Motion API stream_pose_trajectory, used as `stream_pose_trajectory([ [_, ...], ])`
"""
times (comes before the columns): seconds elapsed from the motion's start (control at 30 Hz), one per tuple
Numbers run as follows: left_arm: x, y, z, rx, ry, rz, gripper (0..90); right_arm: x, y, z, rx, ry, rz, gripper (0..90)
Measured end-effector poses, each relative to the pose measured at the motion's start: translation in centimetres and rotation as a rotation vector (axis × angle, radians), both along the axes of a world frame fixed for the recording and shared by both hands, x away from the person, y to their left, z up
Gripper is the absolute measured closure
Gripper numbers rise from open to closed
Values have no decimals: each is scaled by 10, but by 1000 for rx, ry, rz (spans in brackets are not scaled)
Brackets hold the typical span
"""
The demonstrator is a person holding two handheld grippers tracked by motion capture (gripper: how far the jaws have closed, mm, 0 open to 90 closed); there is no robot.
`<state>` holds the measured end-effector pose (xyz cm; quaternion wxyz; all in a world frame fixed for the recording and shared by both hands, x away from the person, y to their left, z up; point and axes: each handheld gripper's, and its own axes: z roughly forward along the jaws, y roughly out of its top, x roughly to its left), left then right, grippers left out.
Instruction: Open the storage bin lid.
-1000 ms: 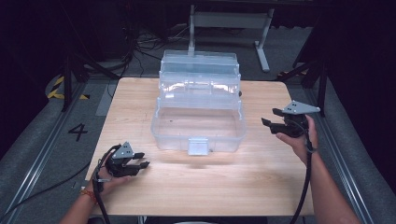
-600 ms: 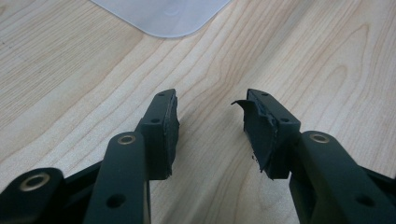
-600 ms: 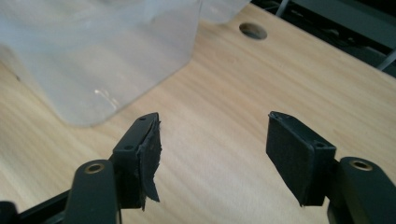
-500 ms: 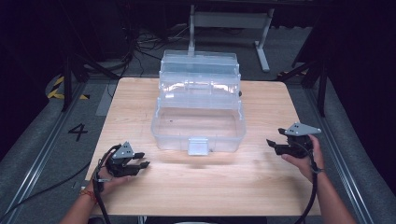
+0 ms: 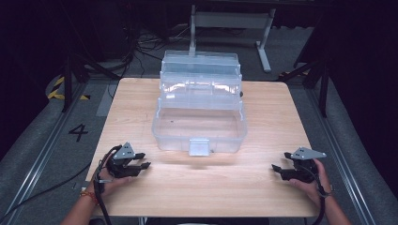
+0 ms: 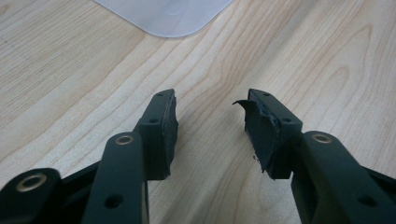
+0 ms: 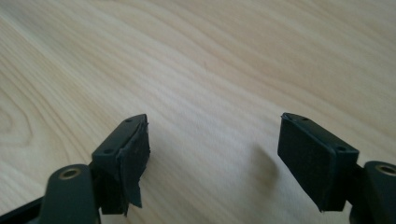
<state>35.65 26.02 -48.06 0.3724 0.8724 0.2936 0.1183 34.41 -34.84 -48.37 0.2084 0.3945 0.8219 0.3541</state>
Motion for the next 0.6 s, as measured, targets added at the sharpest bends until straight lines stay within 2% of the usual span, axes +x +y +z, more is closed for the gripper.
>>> stream_pose_trajectory([
  [0.07,0,0,0,2,0,3,531,-3,-6,-2,28,6,-13,243],
  [0.17,0,0,0,-1,3,11,527,-7,-12,-2,35,17,-44,233],
  [0.27,1,0,0,4,7,16,485,-8,-17,-3,57,42,-46,233],
  [0.37,1,0,0,6,9,17,464,-9,-17,-3,57,43,-44,233],
  [0.47,1,-1,0,12,7,22,423,-9,-17,-3,57,44,-44,233],
  [0.5,1,0,0,25,13,27,377,-9,-17,-3,58,44,-44,232],
  [0.57,2,-1,0,23,8,39,287,-9,-17,-3,58,44,-44,232],
  [0.6,2,-1,0,29,12,35,287,-9,-17,-3,58,44,-44,232],
])
